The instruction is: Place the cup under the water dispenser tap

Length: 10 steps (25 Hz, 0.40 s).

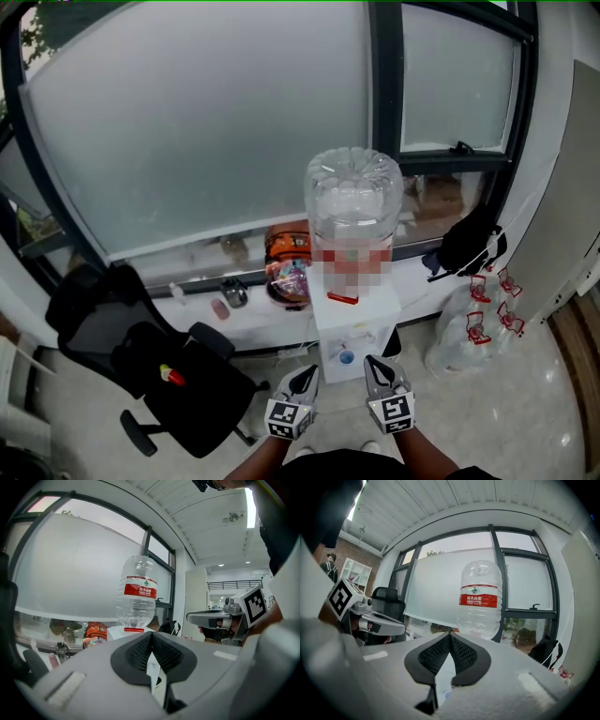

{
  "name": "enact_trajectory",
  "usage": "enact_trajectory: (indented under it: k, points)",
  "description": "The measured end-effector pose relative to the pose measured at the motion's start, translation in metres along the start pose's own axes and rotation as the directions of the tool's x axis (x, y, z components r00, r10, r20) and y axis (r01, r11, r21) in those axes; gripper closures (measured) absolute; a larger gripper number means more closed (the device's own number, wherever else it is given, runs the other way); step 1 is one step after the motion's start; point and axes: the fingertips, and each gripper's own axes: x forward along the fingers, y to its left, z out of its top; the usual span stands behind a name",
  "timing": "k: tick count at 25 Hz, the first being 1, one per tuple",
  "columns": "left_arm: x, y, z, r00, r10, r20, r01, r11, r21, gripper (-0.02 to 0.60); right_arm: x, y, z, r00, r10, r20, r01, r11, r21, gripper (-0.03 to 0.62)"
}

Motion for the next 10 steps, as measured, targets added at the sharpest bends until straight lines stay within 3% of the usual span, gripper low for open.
enact_trajectory:
  k: [10]
  points:
    - [-0.007, -0.007, 0.003, 1.000, -0.014, -0.021, 0.015, 1.000, 0.014, 0.566, -0.003, -0.009, 0.006, 0.999, -0.027, 0.038, 0.027, 1.000, 0.002, 0.592]
